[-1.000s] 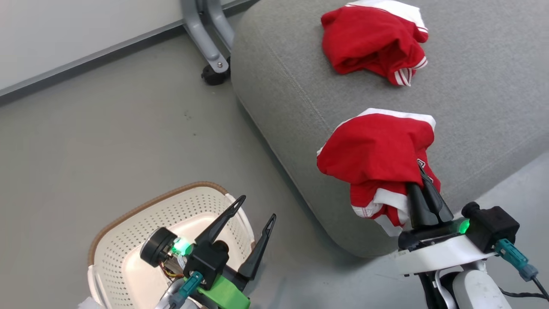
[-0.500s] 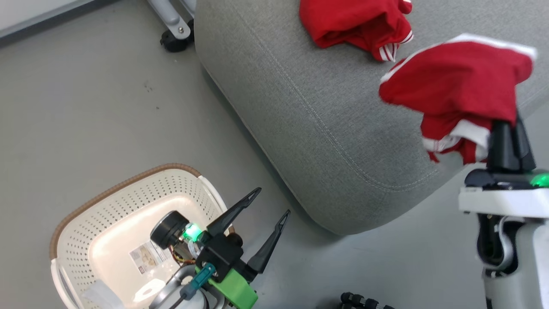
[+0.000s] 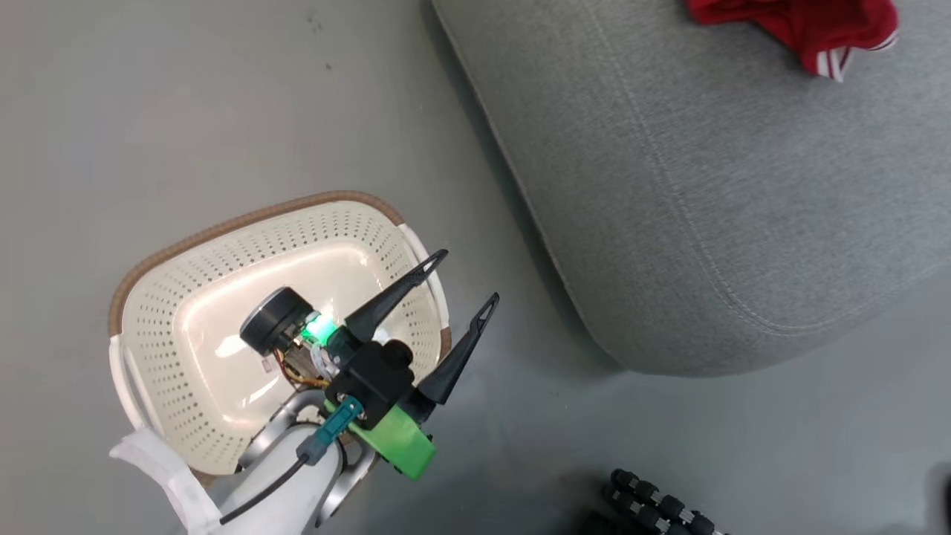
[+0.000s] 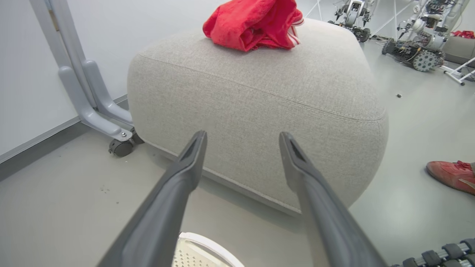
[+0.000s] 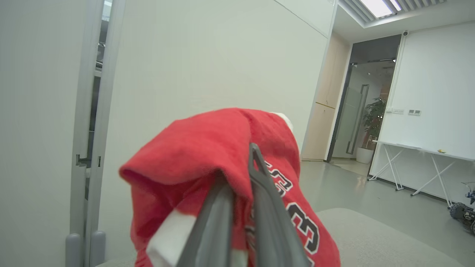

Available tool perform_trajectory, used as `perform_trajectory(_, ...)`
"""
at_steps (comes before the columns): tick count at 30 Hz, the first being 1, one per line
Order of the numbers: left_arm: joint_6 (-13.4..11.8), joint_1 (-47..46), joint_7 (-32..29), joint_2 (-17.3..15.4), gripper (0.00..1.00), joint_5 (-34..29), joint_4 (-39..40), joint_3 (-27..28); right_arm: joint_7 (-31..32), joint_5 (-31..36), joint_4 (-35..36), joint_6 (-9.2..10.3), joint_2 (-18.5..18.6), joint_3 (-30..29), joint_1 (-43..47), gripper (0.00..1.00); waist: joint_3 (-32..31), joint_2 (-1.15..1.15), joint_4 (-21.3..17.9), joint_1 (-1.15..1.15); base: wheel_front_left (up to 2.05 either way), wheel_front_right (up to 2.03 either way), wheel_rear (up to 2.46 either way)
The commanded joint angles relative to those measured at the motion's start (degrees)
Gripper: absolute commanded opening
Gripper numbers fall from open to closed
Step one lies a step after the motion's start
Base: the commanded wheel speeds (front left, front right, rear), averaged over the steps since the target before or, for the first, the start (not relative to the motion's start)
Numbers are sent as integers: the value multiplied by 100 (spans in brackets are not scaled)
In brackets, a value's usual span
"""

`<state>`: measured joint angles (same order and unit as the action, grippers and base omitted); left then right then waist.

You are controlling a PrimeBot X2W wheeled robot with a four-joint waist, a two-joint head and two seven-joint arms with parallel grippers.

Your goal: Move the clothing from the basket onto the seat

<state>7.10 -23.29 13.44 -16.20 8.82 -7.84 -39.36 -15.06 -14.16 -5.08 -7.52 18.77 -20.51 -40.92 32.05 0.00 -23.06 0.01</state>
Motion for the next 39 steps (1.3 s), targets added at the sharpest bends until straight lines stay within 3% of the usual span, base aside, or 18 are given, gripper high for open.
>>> perform_trajectory(1,15,-180,37,-68,100,-94,-11,5,-17,48,-292,7,11,-34,-256,0,762,0,687,-1,0,0,0)
perform_trajectory(5,23,-434,68,-86,100,-138,-25,-43,-18,263,-1334,7,212,-207,-926,0,1092,0,938,-1,0,0,0)
perform_trajectory(10,30,-619,123,-53,100,-167,-106,-104,-17,523,-2461,7,164,-349,-1357,0,1307,0,1202,-1,0,0,0)
perform_trajectory(17,24,-563,167,85,100,-23,-279,-137,-17,771,-3307,7,-8,-450,-1395,0,1202,0,1361,-1,0,0,0)
perform_trajectory(18,24,-541,174,120,100,-2,-303,-149,-17,790,-3380,7,-36,-481,-1372,12,1158,0,1371,-1,0,0,0)
perform_trajectory(19,25,-535,179,141,100,-15,-331,-180,-17,808,-3419,7,-62,-506,-1340,93,1102,0,1377,-1,0,0,0)
perform_trajectory(20,27,-530,183,158,100,-20,-356,-205,-17,818,-3428,7,-81,-560,-1316,100,1061,0,1378,-1,0,0,0)
perform_trajectory(29,-2,-299,181,345,100,108,-424,-131,-18,989,-2696,7,-435,-824,-443,100,226,0,1357,-1,0,0,0)
perform_trajectory(34,-23,1,178,520,100,266,-456,52,-18,914,-2149,7,-791,-617,359,100,-346,0,1407,-1,0,0,0)
perform_trajectory(39,-126,466,177,782,100,478,-436,498,-17,820,-1715,7,-1181,-52,1239,100,-946,0,1546,-1,0,0,0)
